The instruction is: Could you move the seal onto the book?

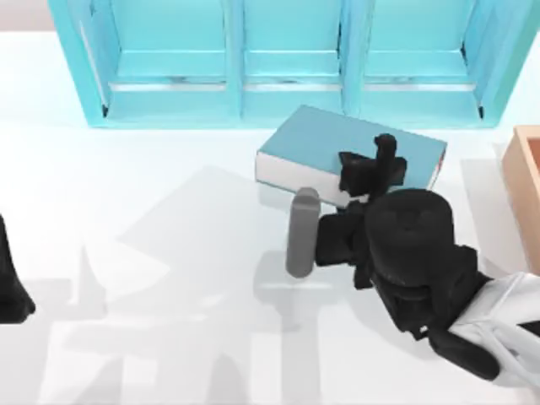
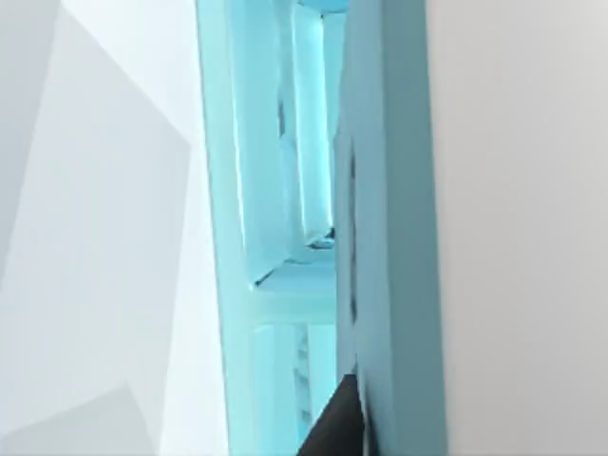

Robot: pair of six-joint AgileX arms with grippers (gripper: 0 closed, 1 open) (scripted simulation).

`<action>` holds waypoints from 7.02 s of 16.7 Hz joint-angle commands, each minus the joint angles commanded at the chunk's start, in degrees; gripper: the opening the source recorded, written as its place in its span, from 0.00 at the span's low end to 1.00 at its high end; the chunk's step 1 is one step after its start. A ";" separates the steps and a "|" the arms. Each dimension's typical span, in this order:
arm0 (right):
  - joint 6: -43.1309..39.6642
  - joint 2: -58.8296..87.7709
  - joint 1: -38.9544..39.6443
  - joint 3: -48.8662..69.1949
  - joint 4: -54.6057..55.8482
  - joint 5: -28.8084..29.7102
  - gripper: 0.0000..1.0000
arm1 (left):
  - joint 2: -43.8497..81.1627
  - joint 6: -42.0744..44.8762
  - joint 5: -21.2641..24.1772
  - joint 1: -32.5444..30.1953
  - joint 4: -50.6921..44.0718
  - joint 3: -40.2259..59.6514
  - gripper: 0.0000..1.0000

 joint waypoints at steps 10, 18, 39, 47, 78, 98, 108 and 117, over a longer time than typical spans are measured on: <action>-3.68 -0.58 -0.17 -2.03 1.18 -0.91 0.00 | 0.00 0.00 0.00 0.00 0.00 0.00 1.00; -3.62 -0.94 -0.09 -2.62 1.26 -0.59 0.00 | 0.00 0.00 0.00 0.00 0.00 0.00 1.00; -3.53 6.39 -0.13 -4.17 10.26 -0.48 0.68 | 0.00 0.00 0.00 0.00 0.00 0.00 1.00; -3.53 6.39 -0.13 -4.17 10.26 -0.48 1.00 | 0.00 0.00 0.00 0.00 0.00 0.00 1.00; 19.71 -8.98 17.61 -1.52 -19.68 17.02 1.00 | 0.00 0.00 0.00 0.00 0.00 0.00 1.00; 55.78 5.70 -62.18 50.80 -116.01 -31.79 1.00 | 0.00 0.00 0.00 0.00 0.00 0.00 1.00; 56.50 6.73 -63.37 48.08 -113.18 -32.38 1.00 | 0.00 0.00 0.00 0.00 0.00 0.00 1.00; 56.77 11.82 -63.18 35.88 -95.92 -32.37 1.00 | 0.00 0.00 0.00 0.00 0.00 0.00 1.00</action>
